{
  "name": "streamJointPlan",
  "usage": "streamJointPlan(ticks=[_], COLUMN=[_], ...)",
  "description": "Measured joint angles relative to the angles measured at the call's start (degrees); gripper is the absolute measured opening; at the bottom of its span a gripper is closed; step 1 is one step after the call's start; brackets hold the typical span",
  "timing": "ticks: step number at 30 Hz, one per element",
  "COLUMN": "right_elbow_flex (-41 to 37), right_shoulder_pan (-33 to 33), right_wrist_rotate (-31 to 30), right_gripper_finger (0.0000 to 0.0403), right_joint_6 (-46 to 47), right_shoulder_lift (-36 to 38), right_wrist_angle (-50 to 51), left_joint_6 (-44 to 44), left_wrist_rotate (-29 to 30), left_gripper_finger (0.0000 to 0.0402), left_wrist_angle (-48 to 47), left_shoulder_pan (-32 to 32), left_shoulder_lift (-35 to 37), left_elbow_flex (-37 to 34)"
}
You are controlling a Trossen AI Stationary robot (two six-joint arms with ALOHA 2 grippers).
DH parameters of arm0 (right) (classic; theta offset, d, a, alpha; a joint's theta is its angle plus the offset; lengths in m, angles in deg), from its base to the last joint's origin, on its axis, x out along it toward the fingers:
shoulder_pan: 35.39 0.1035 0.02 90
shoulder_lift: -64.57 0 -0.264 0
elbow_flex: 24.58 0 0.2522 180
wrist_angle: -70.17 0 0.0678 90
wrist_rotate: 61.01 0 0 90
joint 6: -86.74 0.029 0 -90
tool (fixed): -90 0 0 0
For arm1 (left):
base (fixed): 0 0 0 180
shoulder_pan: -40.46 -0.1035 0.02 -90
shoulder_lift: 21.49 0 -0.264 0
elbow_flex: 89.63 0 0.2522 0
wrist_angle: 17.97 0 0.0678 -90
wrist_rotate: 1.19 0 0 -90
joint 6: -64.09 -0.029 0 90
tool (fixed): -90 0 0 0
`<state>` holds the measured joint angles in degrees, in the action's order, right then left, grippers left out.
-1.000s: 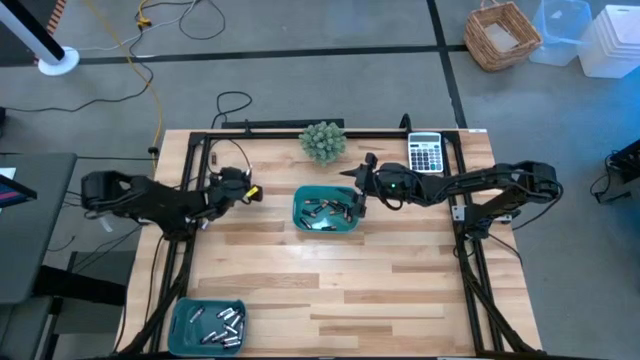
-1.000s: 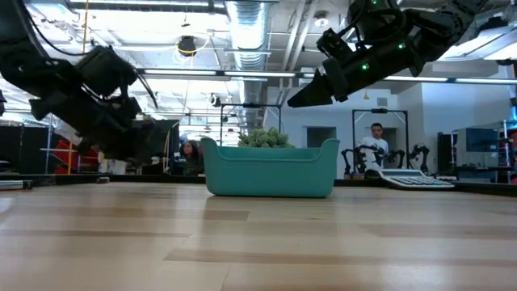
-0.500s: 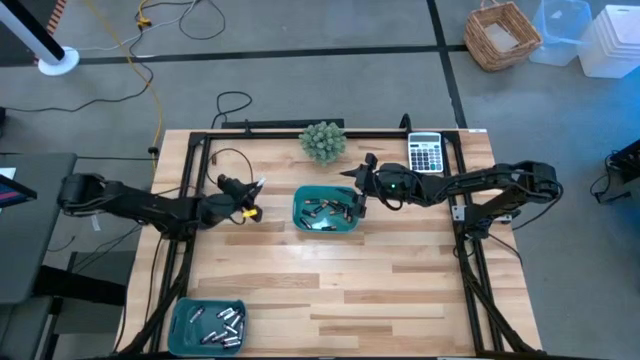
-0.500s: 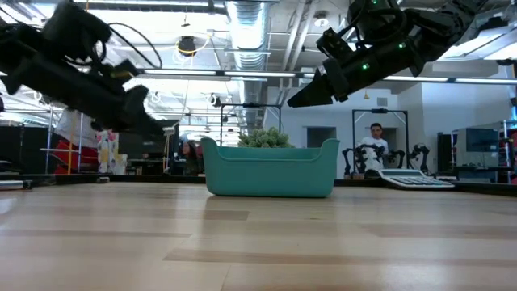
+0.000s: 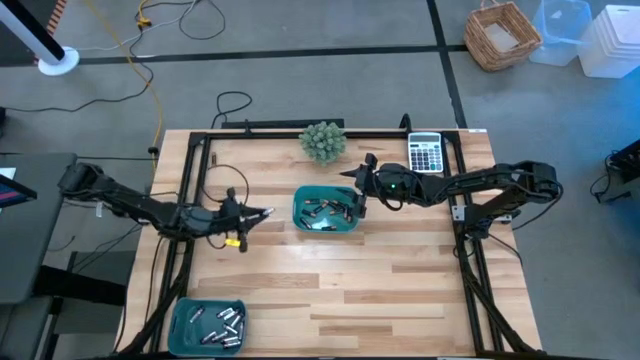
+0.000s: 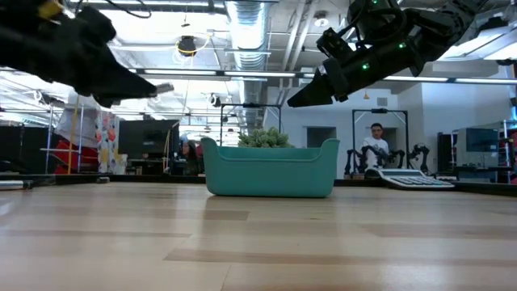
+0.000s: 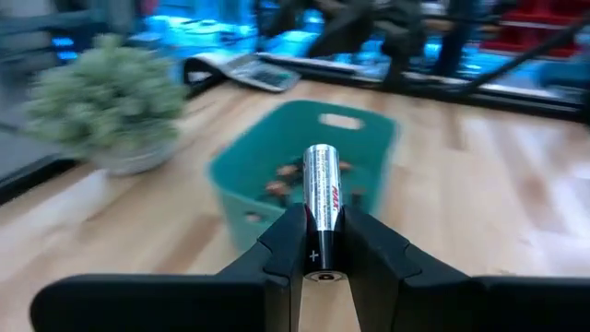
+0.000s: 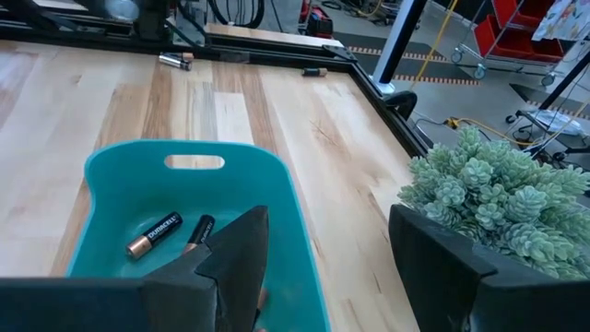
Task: Sort batteries
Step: Put the silver battery into the blue bin
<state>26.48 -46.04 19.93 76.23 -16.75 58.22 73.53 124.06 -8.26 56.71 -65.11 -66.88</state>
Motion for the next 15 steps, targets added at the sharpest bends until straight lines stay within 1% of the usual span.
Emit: streamJointPlan(ticks=[3,9,15], right_elbow_flex=[0.0,0.0,0.0], right_shoulder_pan=[0.0,0.0,0.47], right_wrist_rotate=[-0.02,-0.04,-0.11], right_gripper_finger=[0.024,0.024,0.024], right_joint_6=[0.02,1.21,6.0], right_shoulder_lift=[0.01,0.0,0.0], right_wrist_angle=[0.0,-0.02,0.29], left_joint_6=[-0.44,-1.9,-5.86], left_wrist_rotate=[-1.93,-7.66,-16.72], left_gripper_finger=[0.0057,0.0057,0.0057], left_wrist_angle=[-0.74,-1.98,-2.22], left_shoulder_pan=[3.21,7.87,10.74], left_shoulder_lift=[1.62,4.36,7.25], left_elbow_flex=[0.0,0.0,0.0])
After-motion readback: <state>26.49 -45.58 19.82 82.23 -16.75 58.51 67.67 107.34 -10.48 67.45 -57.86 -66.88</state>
